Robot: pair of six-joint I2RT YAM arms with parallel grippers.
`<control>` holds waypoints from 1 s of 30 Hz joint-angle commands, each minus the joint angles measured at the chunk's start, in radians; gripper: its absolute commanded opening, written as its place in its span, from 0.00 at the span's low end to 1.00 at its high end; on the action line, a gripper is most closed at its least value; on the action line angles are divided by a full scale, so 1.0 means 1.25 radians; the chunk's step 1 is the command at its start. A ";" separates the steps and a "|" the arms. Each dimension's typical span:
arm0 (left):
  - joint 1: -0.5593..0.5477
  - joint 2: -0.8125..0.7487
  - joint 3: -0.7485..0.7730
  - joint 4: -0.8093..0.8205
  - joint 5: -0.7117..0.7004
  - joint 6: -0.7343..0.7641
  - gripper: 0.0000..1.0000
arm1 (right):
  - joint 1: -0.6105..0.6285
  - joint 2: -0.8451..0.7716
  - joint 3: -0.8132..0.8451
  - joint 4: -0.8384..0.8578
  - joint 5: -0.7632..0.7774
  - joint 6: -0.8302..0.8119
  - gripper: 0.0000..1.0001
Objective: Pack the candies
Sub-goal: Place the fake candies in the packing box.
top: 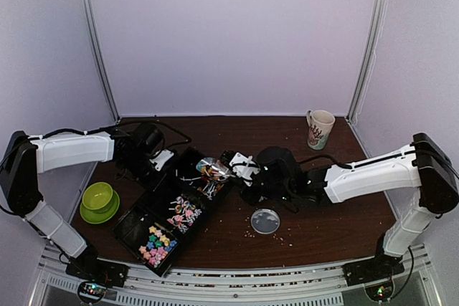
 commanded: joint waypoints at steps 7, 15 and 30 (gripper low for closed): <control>0.010 -0.017 0.035 0.031 0.027 -0.025 0.00 | -0.020 -0.140 -0.126 0.073 -0.023 0.010 0.00; 0.012 -0.019 0.034 0.031 0.024 -0.026 0.00 | -0.038 -0.206 -0.130 0.003 0.010 0.022 0.00; 0.018 -0.025 0.036 0.029 0.019 -0.027 0.00 | -0.056 -0.381 -0.075 -0.405 0.112 0.068 0.00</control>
